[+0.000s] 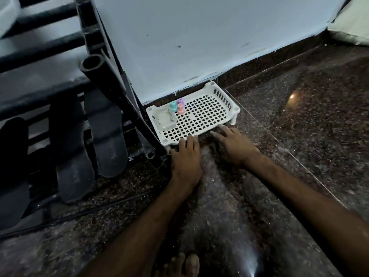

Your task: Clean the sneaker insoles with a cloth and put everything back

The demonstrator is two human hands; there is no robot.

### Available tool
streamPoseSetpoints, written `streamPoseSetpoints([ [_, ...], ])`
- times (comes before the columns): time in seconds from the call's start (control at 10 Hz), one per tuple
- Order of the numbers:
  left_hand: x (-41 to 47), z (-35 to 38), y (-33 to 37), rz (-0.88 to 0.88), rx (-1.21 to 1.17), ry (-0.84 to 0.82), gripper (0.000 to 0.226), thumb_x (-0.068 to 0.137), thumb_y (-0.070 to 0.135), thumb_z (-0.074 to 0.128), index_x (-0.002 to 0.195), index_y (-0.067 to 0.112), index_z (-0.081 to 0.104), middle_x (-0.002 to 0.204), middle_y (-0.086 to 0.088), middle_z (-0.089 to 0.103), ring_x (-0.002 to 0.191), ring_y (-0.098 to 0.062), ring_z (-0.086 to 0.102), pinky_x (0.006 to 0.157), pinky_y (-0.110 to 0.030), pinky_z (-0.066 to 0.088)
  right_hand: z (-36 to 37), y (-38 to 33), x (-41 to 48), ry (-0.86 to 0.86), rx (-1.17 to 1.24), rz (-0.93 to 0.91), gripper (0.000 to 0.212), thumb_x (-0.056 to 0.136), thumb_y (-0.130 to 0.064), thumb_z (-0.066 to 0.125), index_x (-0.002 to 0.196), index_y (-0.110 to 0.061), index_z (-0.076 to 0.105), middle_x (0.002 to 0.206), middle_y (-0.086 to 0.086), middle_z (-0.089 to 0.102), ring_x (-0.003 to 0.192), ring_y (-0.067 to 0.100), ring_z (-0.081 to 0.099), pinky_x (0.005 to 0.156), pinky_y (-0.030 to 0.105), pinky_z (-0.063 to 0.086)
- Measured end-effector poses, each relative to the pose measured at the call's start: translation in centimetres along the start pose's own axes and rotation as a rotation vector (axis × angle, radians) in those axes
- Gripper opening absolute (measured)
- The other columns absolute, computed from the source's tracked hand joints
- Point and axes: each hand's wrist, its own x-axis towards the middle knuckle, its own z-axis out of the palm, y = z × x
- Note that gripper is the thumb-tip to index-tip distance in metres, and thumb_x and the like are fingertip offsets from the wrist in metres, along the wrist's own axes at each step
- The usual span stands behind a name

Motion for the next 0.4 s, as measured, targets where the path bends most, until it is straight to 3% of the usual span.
streamPoseSetpoints([
  [0.2, 0.1, 0.0, 0.0, 0.005, -0.051, -0.014, 0.074, 0.094, 0.044, 0.053, 0.151, 0.008, 0.024, 0.155, -0.01, 0.026, 0.139, -0.03, 0.03, 0.102, -0.05, 0.038, 0.1, 0.6, 0.0, -0.032, 0.038, 0.006, 0.06, 0.101, -0.028, 0.036, 0.156, -0.025, 0.012, 0.165, -0.003, 0.002, 0.148, 0.03, 0.009, 0.116, 0.057, 0.024],
  [0.4, -0.1, 0.7, 0.5, 0.048, -0.115, 0.047, 0.073, 0.085, 0.041, 0.066, 0.145, 0.011, 0.038, 0.145, -0.012, 0.042, 0.128, -0.029, 0.044, 0.092, -0.047, 0.048, -0.4, 0.3, -1.0, -0.036, 0.04, 0.046, 0.062, 0.102, -0.034, 0.034, 0.157, -0.025, 0.006, 0.165, -0.002, -0.004, 0.15, 0.027, 0.003, 0.116, 0.058, 0.021],
])
